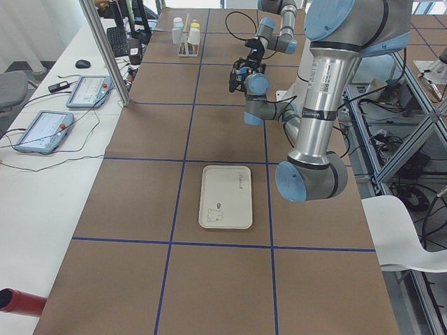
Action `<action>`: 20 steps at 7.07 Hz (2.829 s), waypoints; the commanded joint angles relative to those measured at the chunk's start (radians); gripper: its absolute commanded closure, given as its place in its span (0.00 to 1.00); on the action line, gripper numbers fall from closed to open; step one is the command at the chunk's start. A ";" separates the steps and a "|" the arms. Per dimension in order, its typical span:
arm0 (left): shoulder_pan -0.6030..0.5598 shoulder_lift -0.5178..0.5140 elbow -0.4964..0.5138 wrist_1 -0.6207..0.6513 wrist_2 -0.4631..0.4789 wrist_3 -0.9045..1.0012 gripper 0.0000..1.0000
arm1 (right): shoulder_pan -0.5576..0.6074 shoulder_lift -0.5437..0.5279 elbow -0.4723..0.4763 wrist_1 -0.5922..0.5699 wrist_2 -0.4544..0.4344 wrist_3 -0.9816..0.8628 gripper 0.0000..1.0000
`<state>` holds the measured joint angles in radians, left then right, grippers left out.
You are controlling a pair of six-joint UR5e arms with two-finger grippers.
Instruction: Transfer IKEA cup to right arm and place on rack
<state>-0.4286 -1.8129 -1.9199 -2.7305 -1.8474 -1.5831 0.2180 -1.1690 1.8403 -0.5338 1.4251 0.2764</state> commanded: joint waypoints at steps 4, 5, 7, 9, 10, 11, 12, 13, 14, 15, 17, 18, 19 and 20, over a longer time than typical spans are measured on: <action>0.001 -0.014 0.027 0.000 0.000 0.002 1.00 | 0.000 0.020 0.004 0.000 -0.015 0.001 0.13; 0.001 -0.016 0.025 0.000 0.000 0.002 1.00 | 0.000 0.020 0.007 0.000 -0.015 0.001 0.24; -0.001 -0.014 0.024 0.000 0.000 0.002 1.00 | -0.002 0.020 0.007 0.000 -0.015 0.001 0.49; -0.001 -0.016 0.013 -0.003 -0.001 0.012 0.08 | 0.000 0.019 0.008 0.000 -0.015 0.001 0.65; -0.009 -0.016 -0.002 -0.003 0.002 0.012 0.00 | 0.001 0.019 0.008 0.000 -0.015 0.001 0.65; -0.024 -0.016 -0.005 -0.003 0.002 0.014 0.00 | 0.001 0.019 0.008 0.000 -0.015 0.000 0.65; -0.053 -0.006 -0.004 -0.003 -0.007 0.014 0.00 | 0.004 0.012 0.022 0.000 -0.015 -0.003 0.65; -0.083 0.016 -0.004 -0.002 -0.013 0.015 0.00 | 0.006 0.011 0.055 -0.002 -0.017 -0.003 0.71; -0.102 0.049 -0.008 -0.003 -0.016 0.070 0.00 | 0.006 0.011 0.074 -0.008 -0.017 0.003 0.77; -0.117 0.113 -0.027 -0.003 -0.030 0.154 0.00 | 0.009 0.006 0.085 -0.014 -0.018 0.007 0.80; -0.206 0.217 -0.056 -0.009 -0.108 0.260 0.00 | 0.055 0.002 0.141 -0.151 -0.017 0.009 0.88; -0.238 0.242 -0.057 -0.012 -0.140 0.305 0.00 | 0.076 0.002 0.230 -0.331 -0.017 0.009 0.89; -0.299 0.266 -0.057 -0.011 -0.204 0.369 0.00 | 0.102 0.002 0.316 -0.511 -0.017 0.009 0.89; -0.368 0.302 -0.054 -0.005 -0.246 0.441 0.00 | 0.156 0.002 0.368 -0.687 -0.008 0.007 0.90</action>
<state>-0.7221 -1.5497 -1.9756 -2.7396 -2.0380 -1.2217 0.3207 -1.1671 2.1294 -1.0037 1.4101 0.2850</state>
